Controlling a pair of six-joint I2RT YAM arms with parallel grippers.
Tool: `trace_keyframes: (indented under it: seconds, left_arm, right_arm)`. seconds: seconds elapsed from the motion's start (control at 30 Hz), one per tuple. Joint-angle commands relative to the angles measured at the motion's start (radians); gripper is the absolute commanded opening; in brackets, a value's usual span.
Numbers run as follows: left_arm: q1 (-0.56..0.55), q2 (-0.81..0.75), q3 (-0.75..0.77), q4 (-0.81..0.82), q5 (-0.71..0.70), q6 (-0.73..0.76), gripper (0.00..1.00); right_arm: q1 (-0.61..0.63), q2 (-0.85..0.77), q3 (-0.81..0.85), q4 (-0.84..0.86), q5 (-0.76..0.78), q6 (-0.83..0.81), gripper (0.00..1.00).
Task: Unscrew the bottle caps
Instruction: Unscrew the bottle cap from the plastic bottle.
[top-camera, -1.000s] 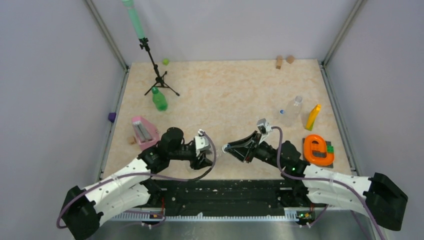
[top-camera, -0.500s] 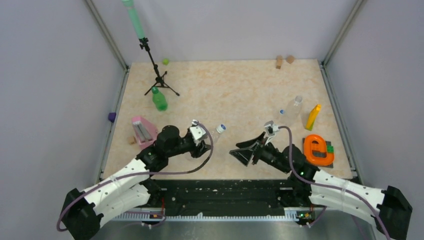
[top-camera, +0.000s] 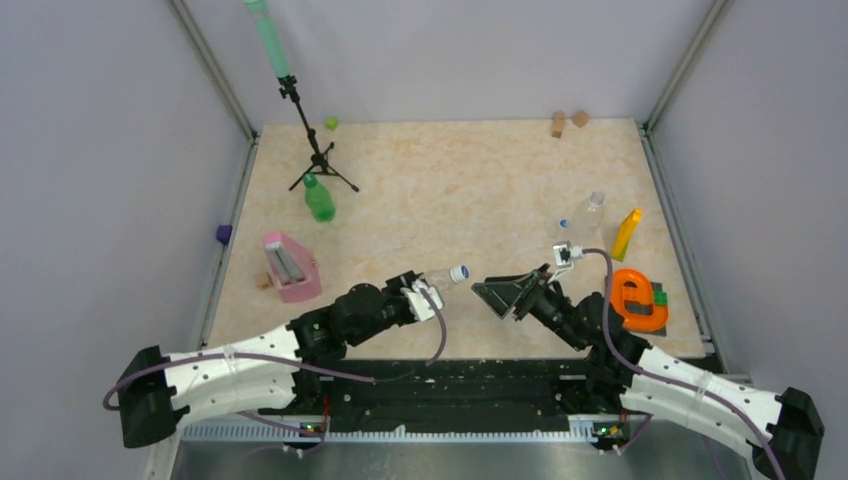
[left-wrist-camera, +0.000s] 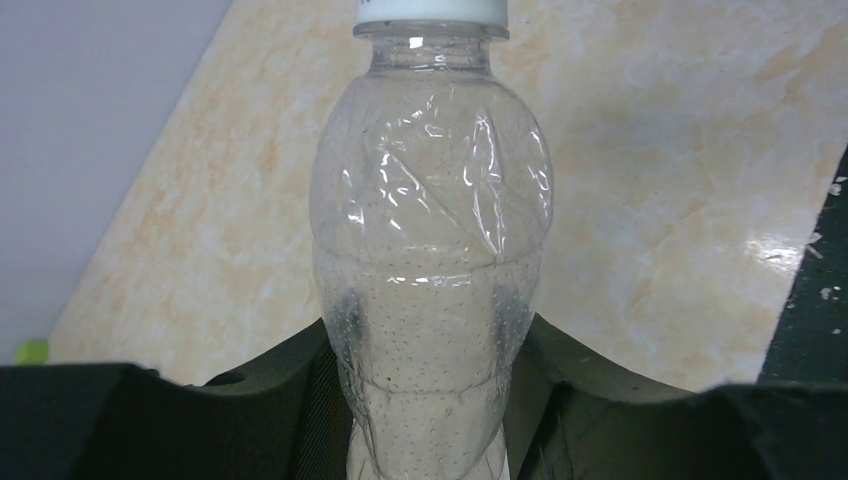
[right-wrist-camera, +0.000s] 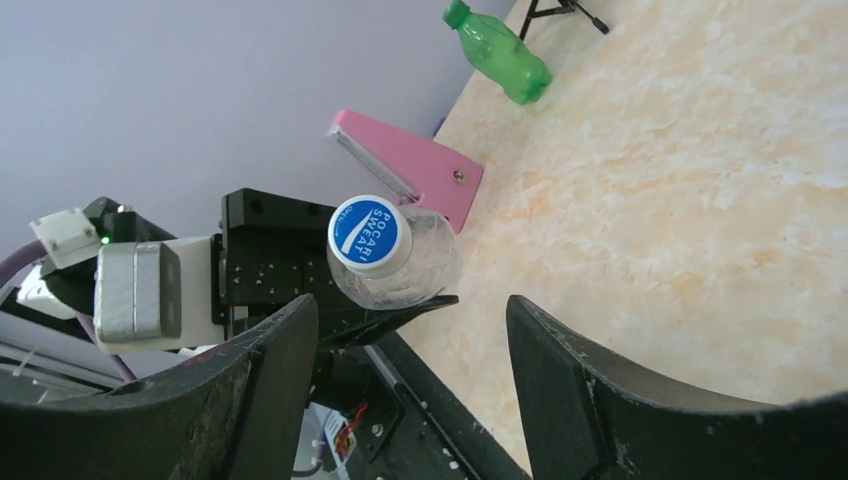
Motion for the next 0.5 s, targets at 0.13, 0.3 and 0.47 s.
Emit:
trace_keyframes:
  seconds: [0.13,0.3,0.47]
  left_arm:
    - [-0.067,0.107,0.036,0.074,-0.126,0.105,0.00]
    - [-0.076,0.133,0.035,0.087,-0.140,0.109,0.00]
    - [-0.079,0.121,0.025,0.104,-0.112,0.099,0.00]
  right_arm:
    - [0.004,0.100,0.037,0.080,-0.032,0.017,0.65]
    - [0.001,0.101,-0.007,0.185,-0.015,0.057,0.63]
    - [-0.029,0.109,-0.008,0.161,-0.045,0.081,0.61]
